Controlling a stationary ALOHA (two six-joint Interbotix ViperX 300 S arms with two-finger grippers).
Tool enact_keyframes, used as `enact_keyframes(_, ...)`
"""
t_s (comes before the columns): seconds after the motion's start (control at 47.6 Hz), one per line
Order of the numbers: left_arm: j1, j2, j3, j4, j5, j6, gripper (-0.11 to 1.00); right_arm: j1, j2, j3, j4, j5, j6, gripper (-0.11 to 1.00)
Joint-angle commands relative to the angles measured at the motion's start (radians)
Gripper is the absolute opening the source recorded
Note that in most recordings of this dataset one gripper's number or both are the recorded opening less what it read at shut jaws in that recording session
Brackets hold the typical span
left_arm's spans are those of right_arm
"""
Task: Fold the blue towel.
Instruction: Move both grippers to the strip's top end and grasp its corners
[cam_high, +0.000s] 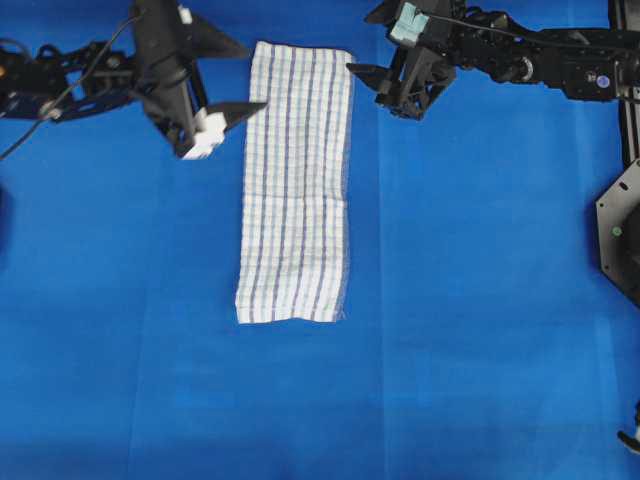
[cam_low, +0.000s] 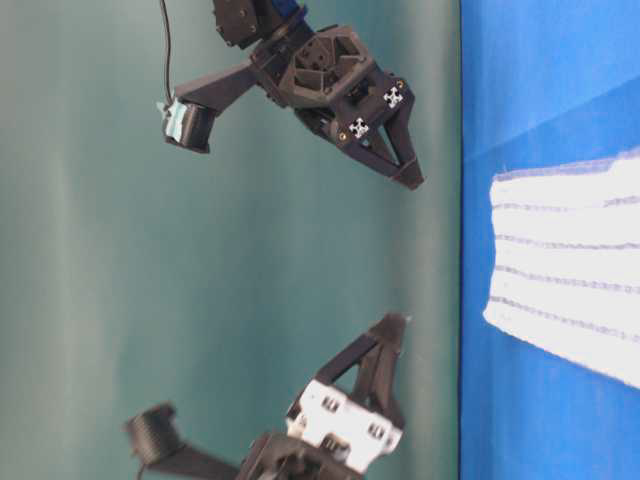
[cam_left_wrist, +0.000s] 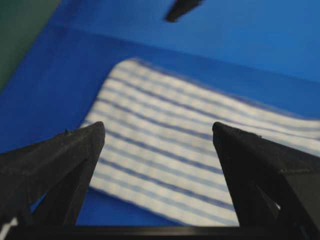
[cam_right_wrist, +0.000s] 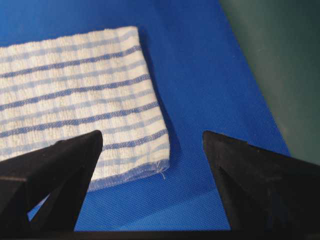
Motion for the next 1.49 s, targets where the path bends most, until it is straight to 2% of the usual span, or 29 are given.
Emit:
enact_keyframes(0.0, 0.035, 0.029, -0.044, 0.002, -0.005, 0.006, 0.91, 0.002, 0.009, -0.025, 0.002, -0.021, 0.000, 0.92)
enact_keyframes(0.252, 0.114, 0.149, -0.106, 0.003, -0.015, 0.009, 0.91, 0.002, 0.140, -0.069, 0.012, -0.067, 0.002, 0.92)
enact_keyframes(0.652, 0.149, 0.354, -0.158, 0.003, -0.140, 0.002, 0.91, -0.017, 0.275, -0.103, 0.035, -0.132, 0.002, 0.91)
enact_keyframes(1.051, 0.160, 0.402, -0.183, 0.003, -0.146, -0.005, 0.88, -0.017, 0.325, -0.112, 0.040, -0.140, 0.002, 0.89)
enact_keyframes(1.093, 0.155, 0.402, -0.181, 0.003, -0.144, -0.006, 0.86, -0.015, 0.325, -0.112, 0.038, -0.140, 0.000, 0.85)
enact_keyframes(1.156, 0.149, 0.402, -0.179, 0.003, -0.144, -0.005, 0.75, -0.014, 0.325, -0.114, 0.038, -0.138, -0.002, 0.75)
enact_keyframes(1.22, 0.141, 0.402, -0.176, 0.005, -0.144, 0.006, 0.60, -0.014, 0.325, -0.117, 0.037, -0.135, -0.003, 0.58)
enact_keyframes(1.304, 0.133, 0.402, -0.176, 0.009, -0.143, 0.012, 0.33, -0.014, 0.325, -0.120, 0.037, -0.129, -0.005, 0.32)
enact_keyframes(1.388, 0.130, 0.402, -0.178, 0.015, -0.141, 0.014, 0.11, -0.014, 0.325, -0.121, 0.035, -0.114, -0.006, 0.12)
enact_keyframes(1.43, 0.130, 0.402, -0.181, 0.015, -0.140, 0.014, 0.03, -0.014, 0.325, -0.121, 0.034, -0.107, -0.008, 0.06)
enact_keyframes(1.472, 0.130, 0.400, -0.183, 0.015, -0.140, 0.015, 0.01, -0.014, 0.324, -0.123, 0.034, -0.104, -0.008, 0.00)
